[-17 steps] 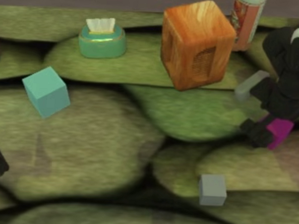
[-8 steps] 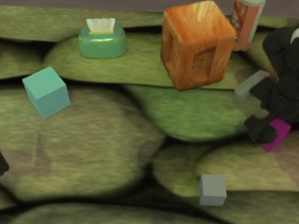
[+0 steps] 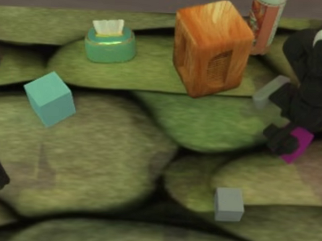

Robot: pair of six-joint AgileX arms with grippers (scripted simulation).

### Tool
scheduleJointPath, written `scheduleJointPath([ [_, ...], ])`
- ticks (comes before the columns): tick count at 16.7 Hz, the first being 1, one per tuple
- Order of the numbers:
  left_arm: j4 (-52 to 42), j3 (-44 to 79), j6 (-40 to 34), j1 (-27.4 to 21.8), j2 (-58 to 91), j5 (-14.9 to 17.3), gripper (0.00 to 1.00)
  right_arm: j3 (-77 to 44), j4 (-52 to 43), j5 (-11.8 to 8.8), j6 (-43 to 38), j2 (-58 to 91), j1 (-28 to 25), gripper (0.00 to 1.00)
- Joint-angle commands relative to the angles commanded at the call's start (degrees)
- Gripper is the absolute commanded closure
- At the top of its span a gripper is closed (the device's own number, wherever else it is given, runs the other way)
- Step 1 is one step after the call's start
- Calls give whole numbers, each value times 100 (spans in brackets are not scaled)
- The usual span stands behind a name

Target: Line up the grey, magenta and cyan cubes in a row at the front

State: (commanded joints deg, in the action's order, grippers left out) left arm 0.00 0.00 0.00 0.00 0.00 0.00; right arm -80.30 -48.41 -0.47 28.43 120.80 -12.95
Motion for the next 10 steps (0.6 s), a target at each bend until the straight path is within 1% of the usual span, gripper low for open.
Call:
scheduleJointPath([
  [2, 0, 0, 0, 0, 0, 0, 0, -167, -218, -11, 23, -69, -25, 100],
  [7, 0, 0, 0, 0, 0, 0, 0, -782, -1266, -5, 19, -437, -46, 100],
  [10, 0, 0, 0, 0, 0, 0, 0, -873, -1395, -2, 13, -520, -46, 100],
])
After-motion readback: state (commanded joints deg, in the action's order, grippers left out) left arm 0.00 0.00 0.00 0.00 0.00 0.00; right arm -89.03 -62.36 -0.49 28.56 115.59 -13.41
